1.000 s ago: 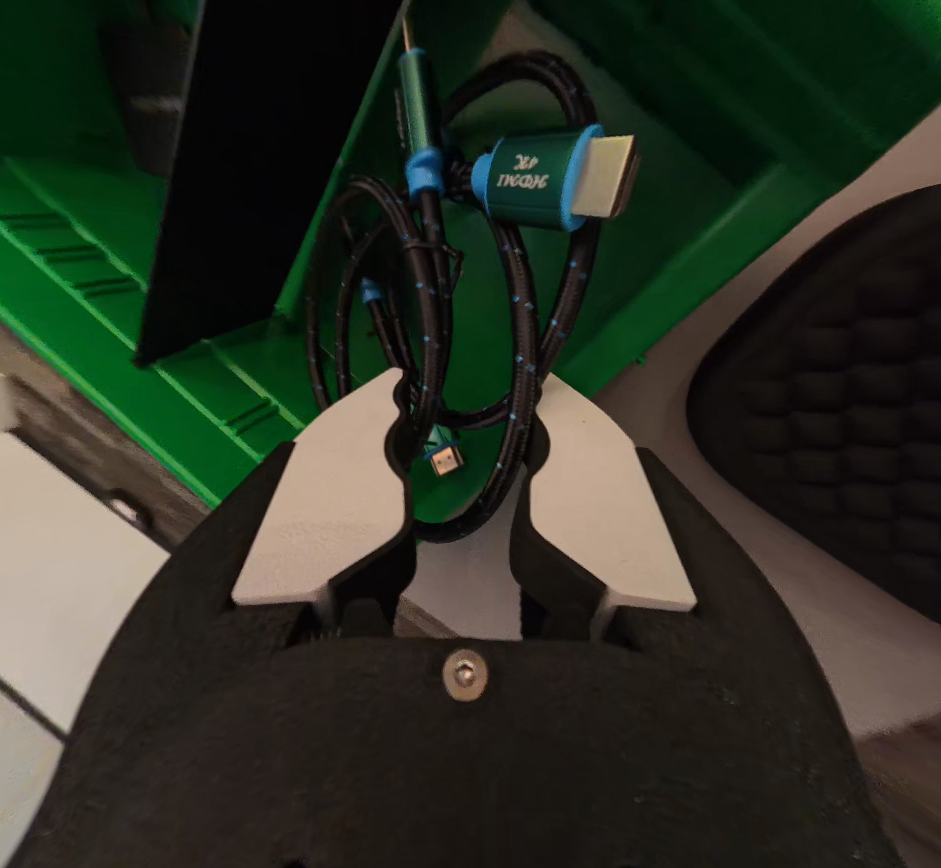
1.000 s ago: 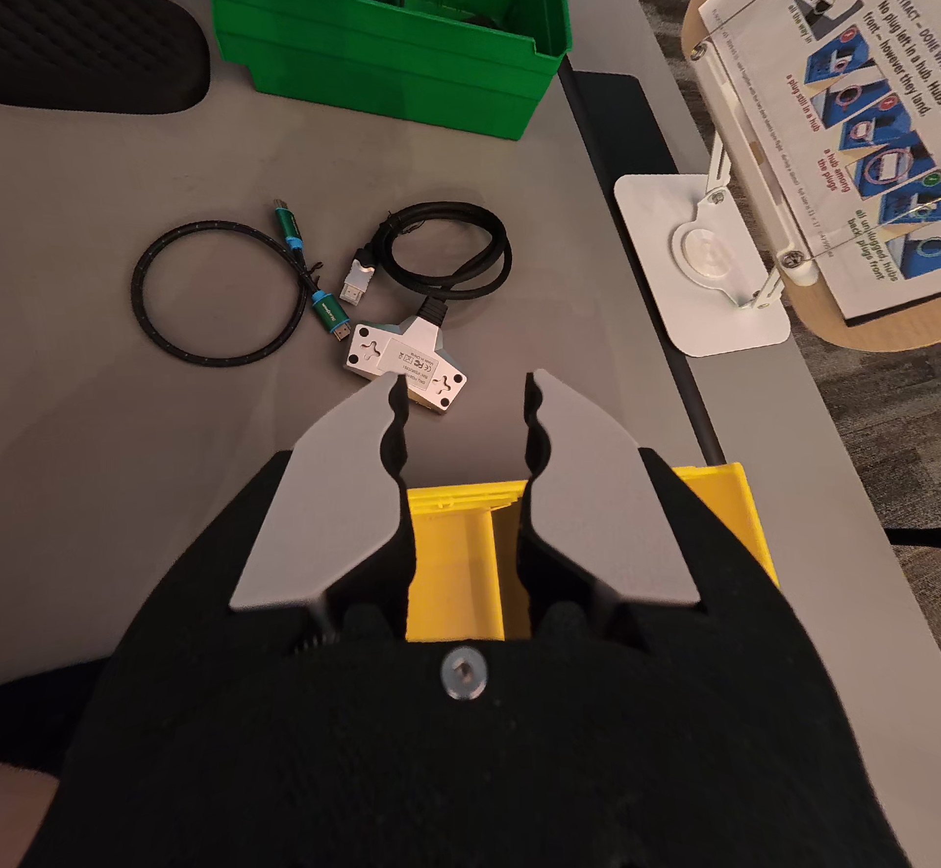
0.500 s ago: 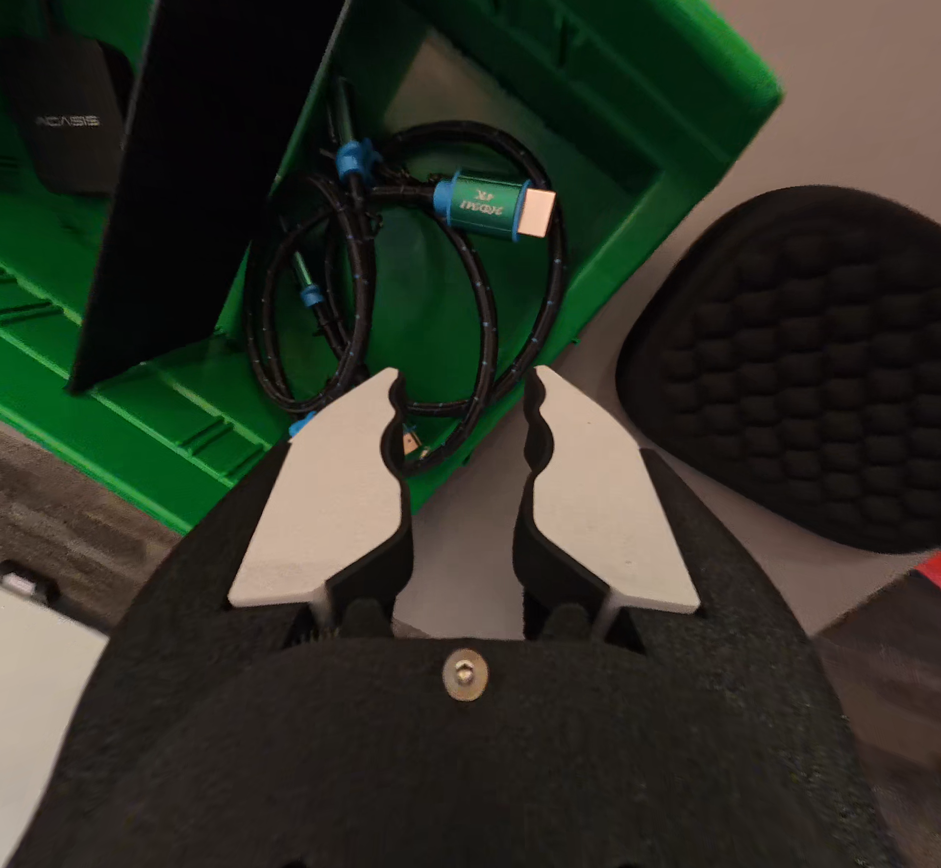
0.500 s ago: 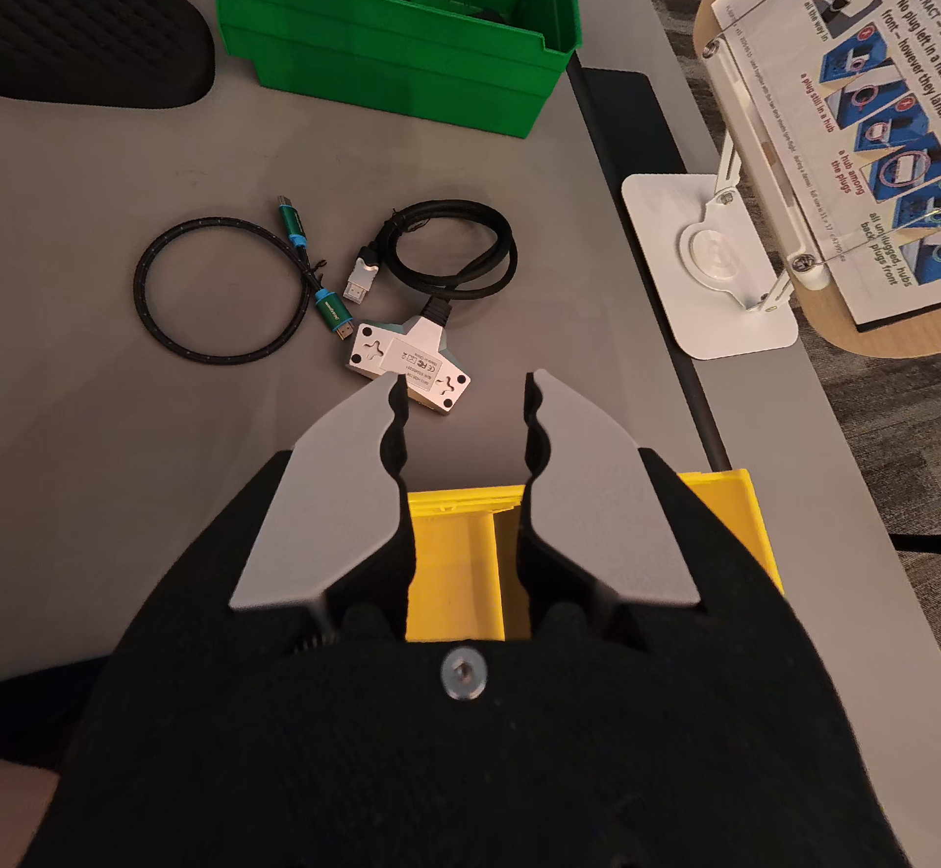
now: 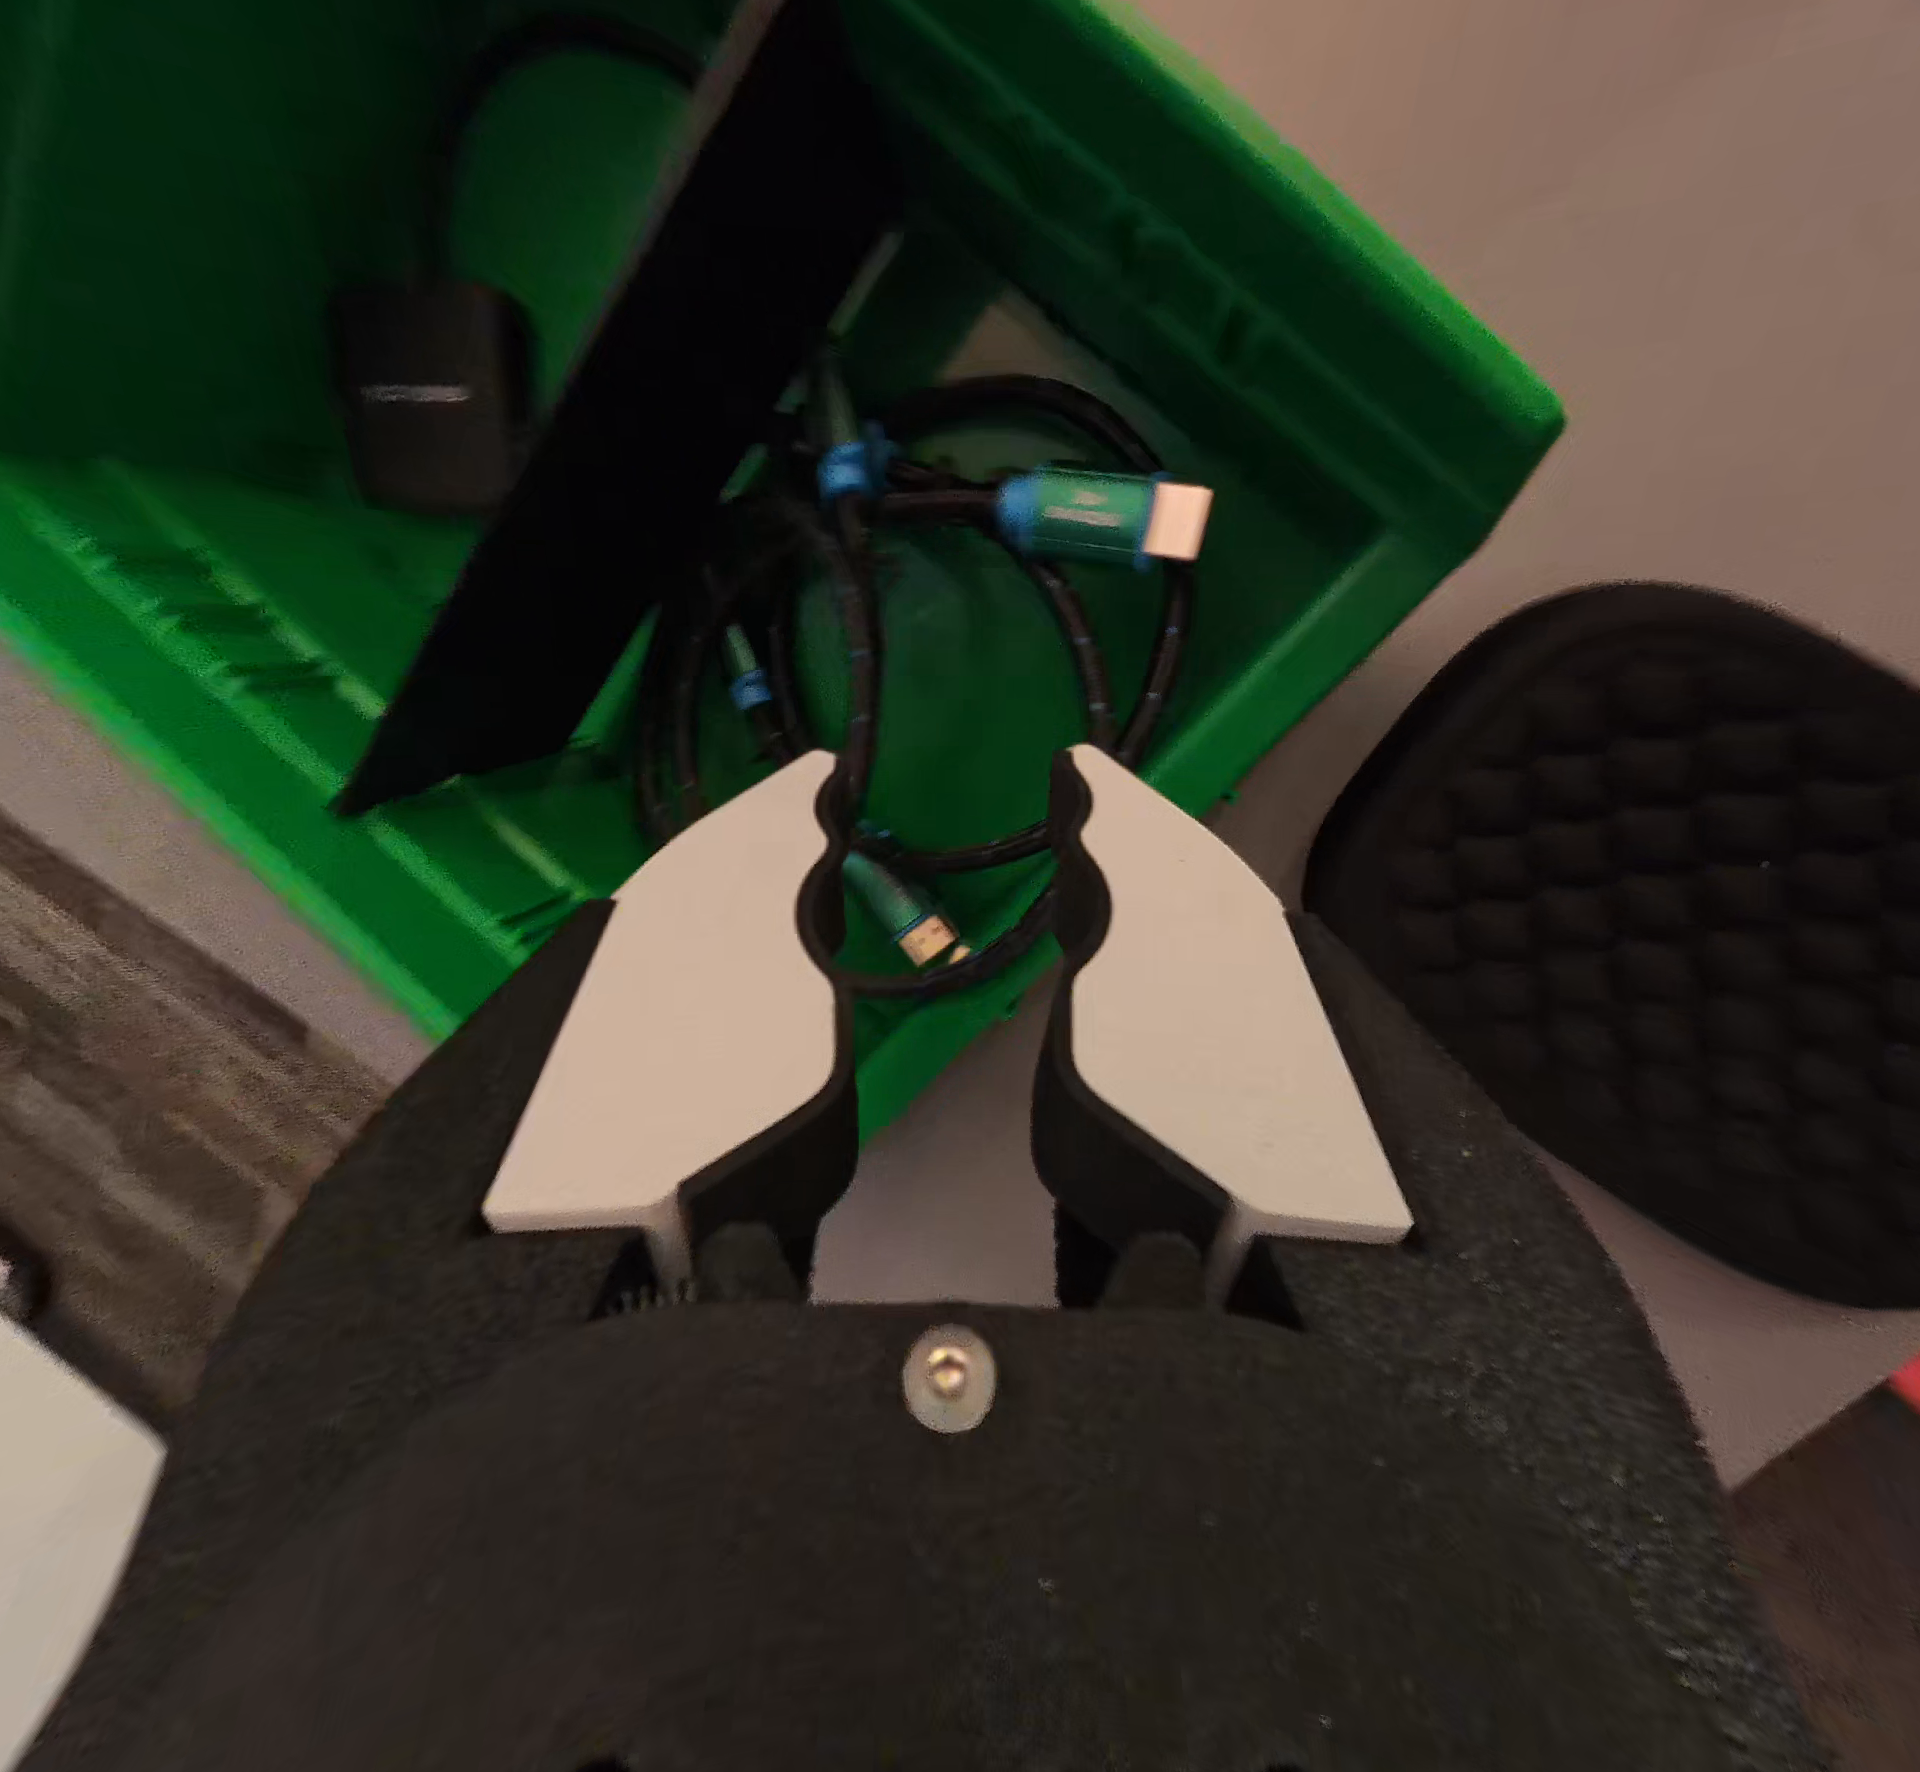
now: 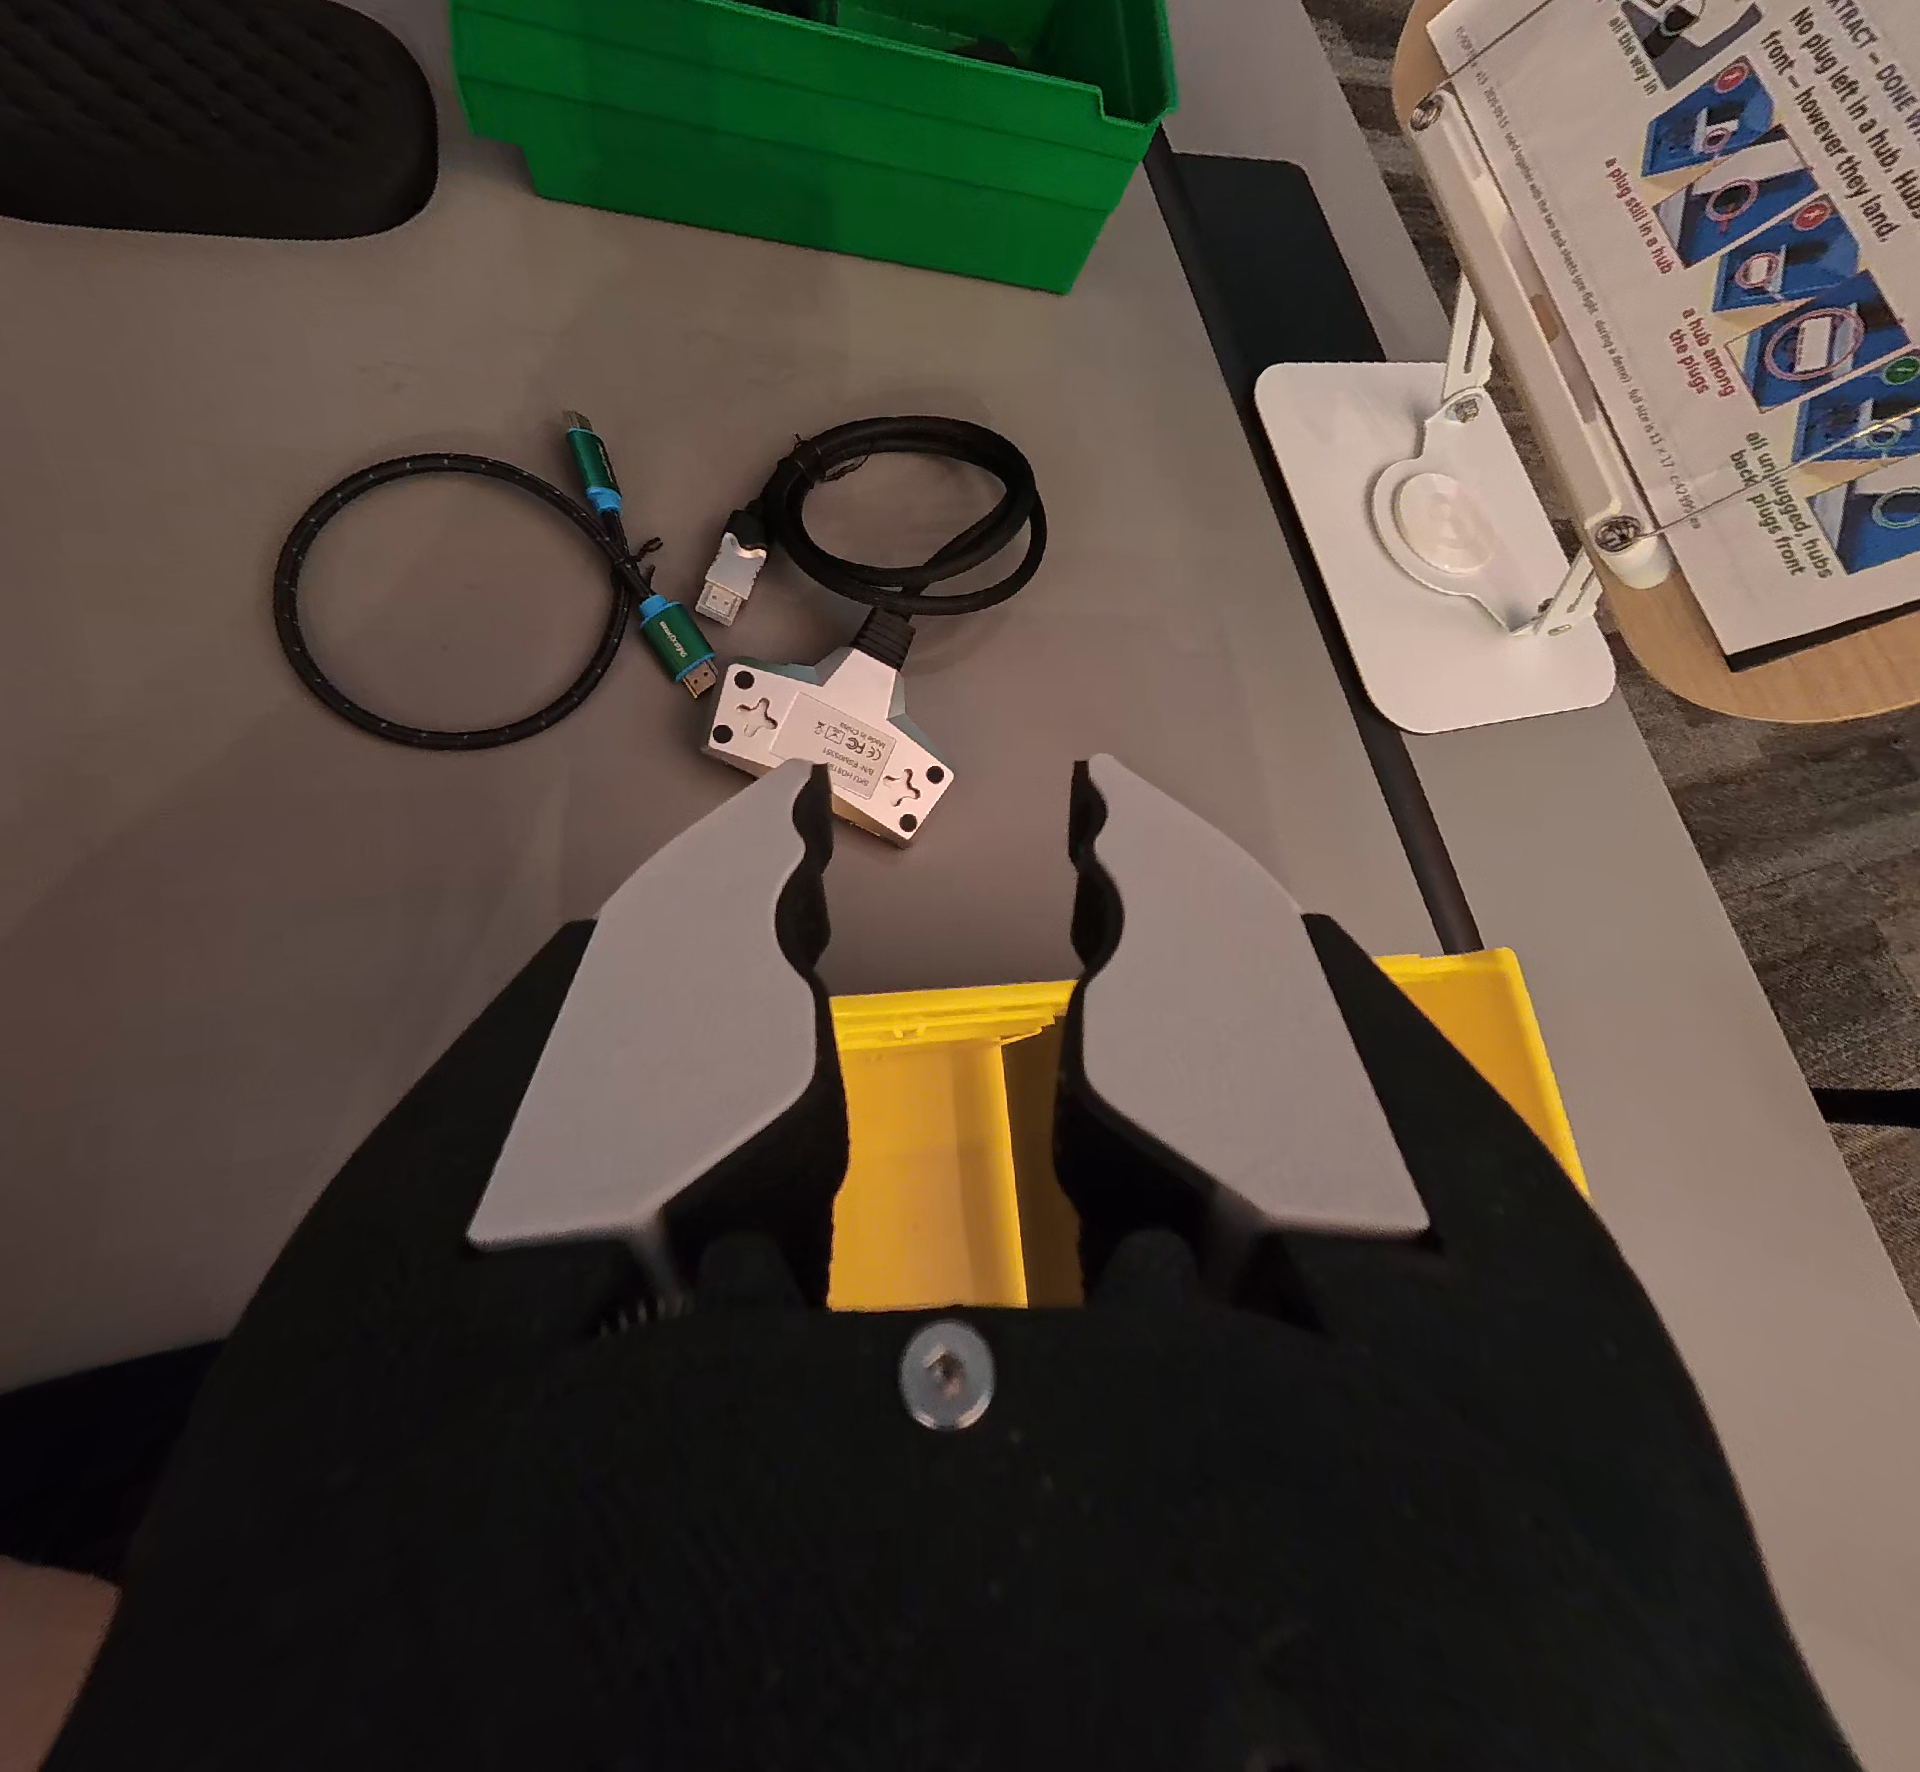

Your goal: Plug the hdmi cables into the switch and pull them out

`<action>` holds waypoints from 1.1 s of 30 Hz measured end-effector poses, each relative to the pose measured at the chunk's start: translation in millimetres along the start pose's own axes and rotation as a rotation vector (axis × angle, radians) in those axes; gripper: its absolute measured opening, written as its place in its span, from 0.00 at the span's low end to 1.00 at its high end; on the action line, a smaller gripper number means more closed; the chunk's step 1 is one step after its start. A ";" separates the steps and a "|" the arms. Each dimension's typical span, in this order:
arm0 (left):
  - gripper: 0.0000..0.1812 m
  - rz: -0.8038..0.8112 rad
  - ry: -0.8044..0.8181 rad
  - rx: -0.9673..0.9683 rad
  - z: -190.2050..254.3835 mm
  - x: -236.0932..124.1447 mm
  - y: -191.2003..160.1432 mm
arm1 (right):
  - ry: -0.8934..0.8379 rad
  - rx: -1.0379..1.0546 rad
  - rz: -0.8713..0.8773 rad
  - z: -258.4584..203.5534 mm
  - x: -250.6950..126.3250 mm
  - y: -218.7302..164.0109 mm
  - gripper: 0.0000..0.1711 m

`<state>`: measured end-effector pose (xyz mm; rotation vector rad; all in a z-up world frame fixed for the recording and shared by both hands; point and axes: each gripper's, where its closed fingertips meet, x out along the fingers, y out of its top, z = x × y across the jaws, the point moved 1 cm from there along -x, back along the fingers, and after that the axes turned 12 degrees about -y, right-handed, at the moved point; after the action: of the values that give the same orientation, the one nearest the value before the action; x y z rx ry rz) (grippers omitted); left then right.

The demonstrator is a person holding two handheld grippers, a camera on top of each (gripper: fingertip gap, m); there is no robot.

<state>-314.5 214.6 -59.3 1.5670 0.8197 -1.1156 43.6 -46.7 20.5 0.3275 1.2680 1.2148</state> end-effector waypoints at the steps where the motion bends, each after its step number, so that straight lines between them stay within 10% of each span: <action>1: 0.20 0.046 0.045 -0.046 -11.6 -14.4 -1.5 | -0.002 0.003 0.003 0.7 -0.7 0.2 0.25; 5: 0.20 0.040 0.334 -0.311 -71.6 -60.0 -42.8 | -0.007 0.008 0.003 2.6 -0.9 -0.3 0.26; 11: 0.30 0.067 0.223 -0.655 -74.7 -34.1 -78.5 | 0.003 -0.006 -0.012 -1.5 2.6 -0.5 0.26; 16: 0.06 0.004 0.170 -0.739 -62.2 -6.1 -95.8 | 0.008 -0.009 -0.011 -2.8 3.0 -0.1 0.26; 22: 0.02 0.183 0.128 -0.919 -37.0 -10.2 -105.0 | 0.000 -0.013 0.005 -2.0 -3.8 1.5 0.25; 29: 0.04 0.225 0.184 -0.840 -31.7 -20.6 -108.5 | -0.016 -0.016 0.018 -1.8 -4.6 5.9 0.26; 33: 0.15 0.528 0.351 -0.681 -38.1 -87.1 -63.7 | -0.089 -0.026 0.085 6.1 -7.2 21.7 0.26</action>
<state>-392.1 270.4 3.7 1.2799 0.8272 -0.1405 39.0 -41.6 43.1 0.4161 1.1700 1.2744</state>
